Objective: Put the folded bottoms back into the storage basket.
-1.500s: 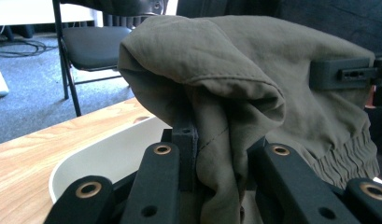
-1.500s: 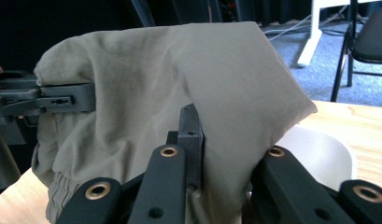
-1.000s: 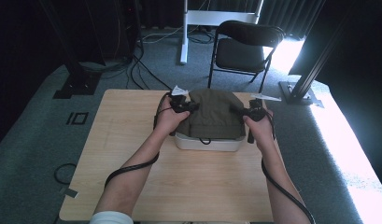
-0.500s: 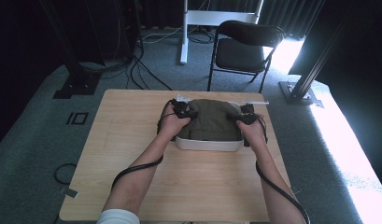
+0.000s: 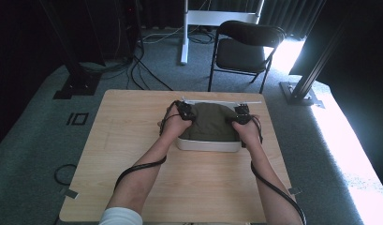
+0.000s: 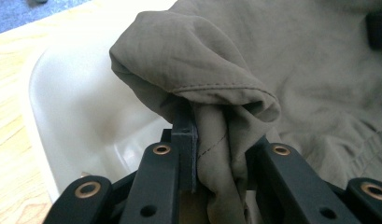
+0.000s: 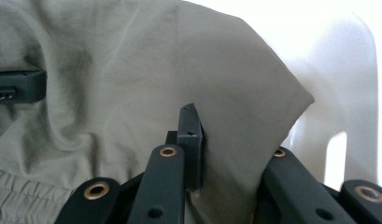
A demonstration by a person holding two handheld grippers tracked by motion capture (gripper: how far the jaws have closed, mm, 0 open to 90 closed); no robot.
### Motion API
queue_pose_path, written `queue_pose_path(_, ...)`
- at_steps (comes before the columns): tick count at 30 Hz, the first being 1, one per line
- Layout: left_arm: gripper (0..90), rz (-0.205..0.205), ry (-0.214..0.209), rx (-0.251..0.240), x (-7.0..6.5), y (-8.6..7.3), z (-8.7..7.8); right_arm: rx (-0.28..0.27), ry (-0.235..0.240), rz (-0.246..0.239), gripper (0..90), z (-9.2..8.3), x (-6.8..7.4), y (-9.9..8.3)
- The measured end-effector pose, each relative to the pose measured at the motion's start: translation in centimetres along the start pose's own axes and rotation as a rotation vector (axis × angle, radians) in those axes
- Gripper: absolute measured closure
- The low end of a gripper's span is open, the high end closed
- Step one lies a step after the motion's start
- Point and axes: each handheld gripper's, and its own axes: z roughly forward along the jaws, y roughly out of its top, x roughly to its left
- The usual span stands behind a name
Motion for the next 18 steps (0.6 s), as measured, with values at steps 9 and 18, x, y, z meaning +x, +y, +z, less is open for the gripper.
queue_pose_path(9, 61.0, 0.006, 0.017, 0.013, 0.1, 0.13, 0.18, 0.001, -0.007, -0.024, 57.4, 0.13, -0.23, 0.1)
queue_pose_path(18, 46.9, -0.02, 0.008, -0.045, 0.03, 0.29, -0.36, -0.04, 0.02, -0.03, 41.5, -0.37, -0.05, 0.06)
